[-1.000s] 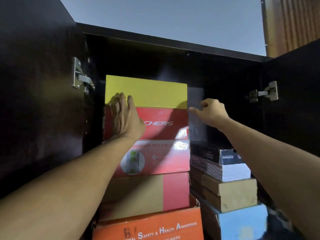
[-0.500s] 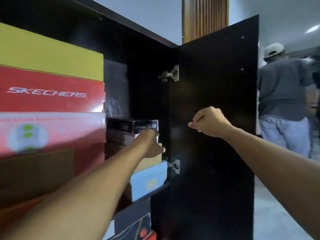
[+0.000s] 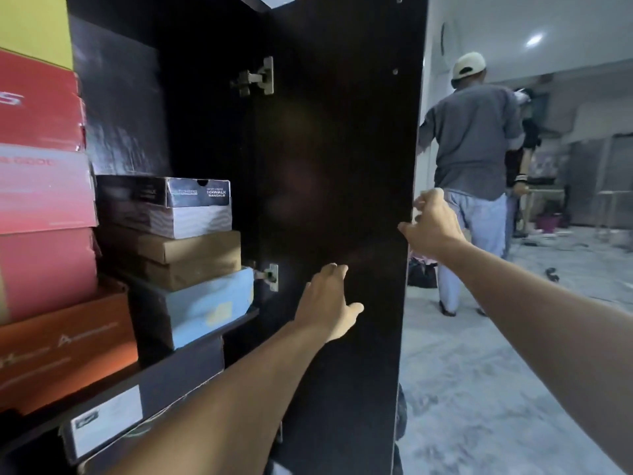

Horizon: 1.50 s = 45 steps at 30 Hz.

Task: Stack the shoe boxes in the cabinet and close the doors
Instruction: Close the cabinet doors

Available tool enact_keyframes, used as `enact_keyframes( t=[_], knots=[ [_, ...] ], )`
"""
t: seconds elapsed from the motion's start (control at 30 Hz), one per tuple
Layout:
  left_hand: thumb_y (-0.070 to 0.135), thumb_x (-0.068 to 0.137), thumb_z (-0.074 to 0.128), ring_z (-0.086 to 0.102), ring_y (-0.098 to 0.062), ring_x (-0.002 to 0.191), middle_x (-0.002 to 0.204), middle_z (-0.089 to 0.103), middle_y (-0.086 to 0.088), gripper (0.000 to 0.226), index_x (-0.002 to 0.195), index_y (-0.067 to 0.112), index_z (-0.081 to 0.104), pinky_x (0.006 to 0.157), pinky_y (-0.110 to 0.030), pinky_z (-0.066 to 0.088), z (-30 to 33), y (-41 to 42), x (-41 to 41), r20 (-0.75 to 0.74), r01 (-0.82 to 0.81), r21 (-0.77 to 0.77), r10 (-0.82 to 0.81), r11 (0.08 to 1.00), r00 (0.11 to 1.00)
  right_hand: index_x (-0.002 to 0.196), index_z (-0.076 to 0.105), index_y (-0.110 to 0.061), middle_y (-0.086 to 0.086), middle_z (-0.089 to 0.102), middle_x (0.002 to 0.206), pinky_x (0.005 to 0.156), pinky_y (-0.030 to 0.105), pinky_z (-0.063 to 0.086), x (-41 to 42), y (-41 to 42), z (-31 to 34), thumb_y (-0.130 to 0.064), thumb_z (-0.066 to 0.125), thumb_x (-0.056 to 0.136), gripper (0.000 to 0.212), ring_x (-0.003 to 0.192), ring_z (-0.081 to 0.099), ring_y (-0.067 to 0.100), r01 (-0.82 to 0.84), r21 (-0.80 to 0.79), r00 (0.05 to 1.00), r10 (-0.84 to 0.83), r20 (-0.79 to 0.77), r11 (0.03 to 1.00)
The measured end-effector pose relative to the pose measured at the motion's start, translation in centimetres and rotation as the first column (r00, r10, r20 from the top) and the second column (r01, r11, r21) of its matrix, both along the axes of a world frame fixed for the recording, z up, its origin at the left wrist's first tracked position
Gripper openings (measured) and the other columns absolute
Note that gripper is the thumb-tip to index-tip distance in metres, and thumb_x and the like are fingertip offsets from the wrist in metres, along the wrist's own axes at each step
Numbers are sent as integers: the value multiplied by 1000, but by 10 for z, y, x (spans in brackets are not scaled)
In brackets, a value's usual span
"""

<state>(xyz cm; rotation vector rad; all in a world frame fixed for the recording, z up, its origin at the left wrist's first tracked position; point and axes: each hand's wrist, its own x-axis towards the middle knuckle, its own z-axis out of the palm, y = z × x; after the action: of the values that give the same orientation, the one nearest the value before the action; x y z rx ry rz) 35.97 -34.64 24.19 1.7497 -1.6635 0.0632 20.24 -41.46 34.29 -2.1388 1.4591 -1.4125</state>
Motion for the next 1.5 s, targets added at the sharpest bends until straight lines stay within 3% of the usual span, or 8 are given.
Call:
enact_keyframes(
  t=[0.17,0.37,0.63,1.07,1.23,1.3,1.37,1.5],
  knots=[
    [35,92,63,12,-21,149,163,9,-5,84,154,14,12,122,-41,11,-23,4,-16,78,-59,-32,61,998,995,125,36,-11,11,53,115,49,24,43,0,4,-6,-4,55,93,37,87,56,27,-88,43,983,79,167,995],
    [41,97,52,-10,-26,150,160,-20,-12,94,151,6,-16,122,-45,-2,-50,32,-25,307,-30,-98,59,995,950,125,51,-13,12,64,113,83,50,57,6,31,-4,-23,53,96,30,97,66,32,-167,-14,968,167,186,986],
    [38,100,46,-17,-26,149,151,-32,-9,87,150,5,-17,121,-45,-7,-67,75,-22,223,-115,-52,124,992,967,114,61,-9,9,67,105,72,44,62,28,89,-2,-17,49,101,20,89,70,25,-354,-44,921,356,160,934],
    [22,94,59,3,-21,151,163,-5,-6,86,155,9,-1,123,-43,11,-75,139,22,-2,-256,-121,257,959,966,113,61,-9,8,66,100,54,24,59,86,152,-5,-10,51,99,18,81,72,16,-558,-61,813,560,161,828],
    [23,62,88,33,-32,142,158,23,-17,127,154,6,2,105,-56,42,-87,156,58,187,-368,-286,428,885,884,129,57,-14,5,65,116,74,39,61,124,160,-5,-15,62,93,36,99,67,19,-583,-124,797,595,105,803],
    [23,61,88,35,-31,142,158,27,-14,122,154,7,11,100,-59,45,-90,162,72,271,-397,-318,484,861,832,138,51,-19,5,62,125,88,45,57,143,164,-3,-13,65,90,50,111,62,21,-592,-170,788,610,83,787],
    [23,63,87,35,-27,142,159,27,-9,110,152,8,24,100,-62,41,-91,167,86,317,-438,-341,540,832,780,145,41,-25,6,56,136,98,39,51,161,165,0,-10,66,89,64,118,58,23,-604,-197,781,622,46,772],
    [22,61,89,38,-29,140,156,34,-6,101,148,10,38,101,-65,39,-92,172,112,309,-536,-332,626,777,716,150,29,-35,7,58,135,84,23,50,190,165,5,-10,64,91,74,105,64,20,-628,-180,771,637,-11,757]
  ],
)
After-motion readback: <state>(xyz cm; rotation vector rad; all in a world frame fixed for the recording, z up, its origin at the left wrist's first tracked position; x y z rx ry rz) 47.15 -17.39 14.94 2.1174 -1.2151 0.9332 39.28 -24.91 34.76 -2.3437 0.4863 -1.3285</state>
